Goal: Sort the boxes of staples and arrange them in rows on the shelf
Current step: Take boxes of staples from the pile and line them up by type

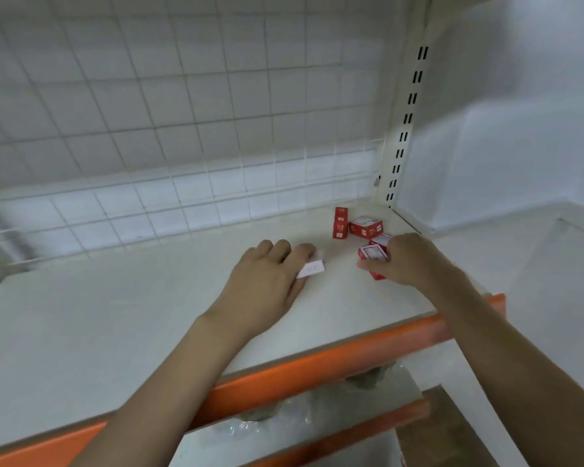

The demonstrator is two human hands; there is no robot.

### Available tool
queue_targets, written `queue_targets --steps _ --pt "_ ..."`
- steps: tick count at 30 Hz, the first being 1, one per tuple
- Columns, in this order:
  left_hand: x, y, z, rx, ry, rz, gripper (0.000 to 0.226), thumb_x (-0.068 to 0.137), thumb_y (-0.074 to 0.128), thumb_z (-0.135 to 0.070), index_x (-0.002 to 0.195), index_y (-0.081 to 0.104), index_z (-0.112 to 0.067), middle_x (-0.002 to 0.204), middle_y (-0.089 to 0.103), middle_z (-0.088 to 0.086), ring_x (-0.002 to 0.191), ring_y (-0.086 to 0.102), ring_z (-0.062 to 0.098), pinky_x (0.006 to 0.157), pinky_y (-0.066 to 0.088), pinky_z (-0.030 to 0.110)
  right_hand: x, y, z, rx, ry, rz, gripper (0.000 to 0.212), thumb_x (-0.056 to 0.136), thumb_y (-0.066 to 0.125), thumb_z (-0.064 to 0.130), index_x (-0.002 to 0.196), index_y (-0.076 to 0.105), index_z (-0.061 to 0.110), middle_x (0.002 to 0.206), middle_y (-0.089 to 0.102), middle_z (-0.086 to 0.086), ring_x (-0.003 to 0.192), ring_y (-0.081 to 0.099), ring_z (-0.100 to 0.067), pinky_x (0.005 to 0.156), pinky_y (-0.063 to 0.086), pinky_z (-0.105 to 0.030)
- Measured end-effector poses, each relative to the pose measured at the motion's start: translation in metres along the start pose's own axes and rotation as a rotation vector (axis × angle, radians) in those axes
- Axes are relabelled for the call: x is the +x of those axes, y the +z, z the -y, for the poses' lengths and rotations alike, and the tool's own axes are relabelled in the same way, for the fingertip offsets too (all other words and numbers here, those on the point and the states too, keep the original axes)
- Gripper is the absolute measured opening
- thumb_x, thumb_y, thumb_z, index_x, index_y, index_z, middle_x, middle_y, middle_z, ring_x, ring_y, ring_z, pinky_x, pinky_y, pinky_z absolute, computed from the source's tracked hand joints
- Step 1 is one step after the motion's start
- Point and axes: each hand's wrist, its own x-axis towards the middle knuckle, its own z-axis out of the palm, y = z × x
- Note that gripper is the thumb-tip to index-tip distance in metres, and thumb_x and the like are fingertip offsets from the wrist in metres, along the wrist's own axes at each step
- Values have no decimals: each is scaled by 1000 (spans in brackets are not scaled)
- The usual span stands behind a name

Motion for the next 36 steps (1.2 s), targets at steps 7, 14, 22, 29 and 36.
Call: queue_targets --steps 7,14,22,29,36 --pt "-30 -9 -14 -65 -177 84 48 90 29 -42 121 53 -15 87 51 8 49 49 24 45 34 25 -4 15 9 51 39 -136 47 81 57 57 77 52 10 76 51 -6 82 54 -28 66 41 -29" --pt "-44 -5 -19 -168 -292 60 70 85 26 -62 130 42 -11 105 38 5 80 50 24 74 46 30 -21 10 19 194 -22 -217 29 77 66 42 80 54 16 82 55 -2 73 51 -20 55 31 -25" --pt "-68 -12 -8 -184 -348 -27 54 85 40 -52 119 49 -11 108 35 5 81 47 20 78 39 27 -71 9 56 492 -287 -416 34 76 72 29 107 62 16 102 58 0 90 54 -17 72 43 -27" --pt "-83 -16 -6 -315 -422 -183 45 77 62 -37 112 57 -9 103 44 0 85 49 12 76 45 19 -81 27 73 544 -413 -395 36 73 74 14 106 62 9 100 58 -5 91 53 -25 76 37 -21" --pt "-103 -25 4 -331 -537 -265 47 69 73 -25 109 59 -6 102 49 0 87 46 2 75 35 1 -81 25 101 580 -499 -339 33 74 67 21 106 62 12 100 59 -2 92 53 -23 77 35 -16"
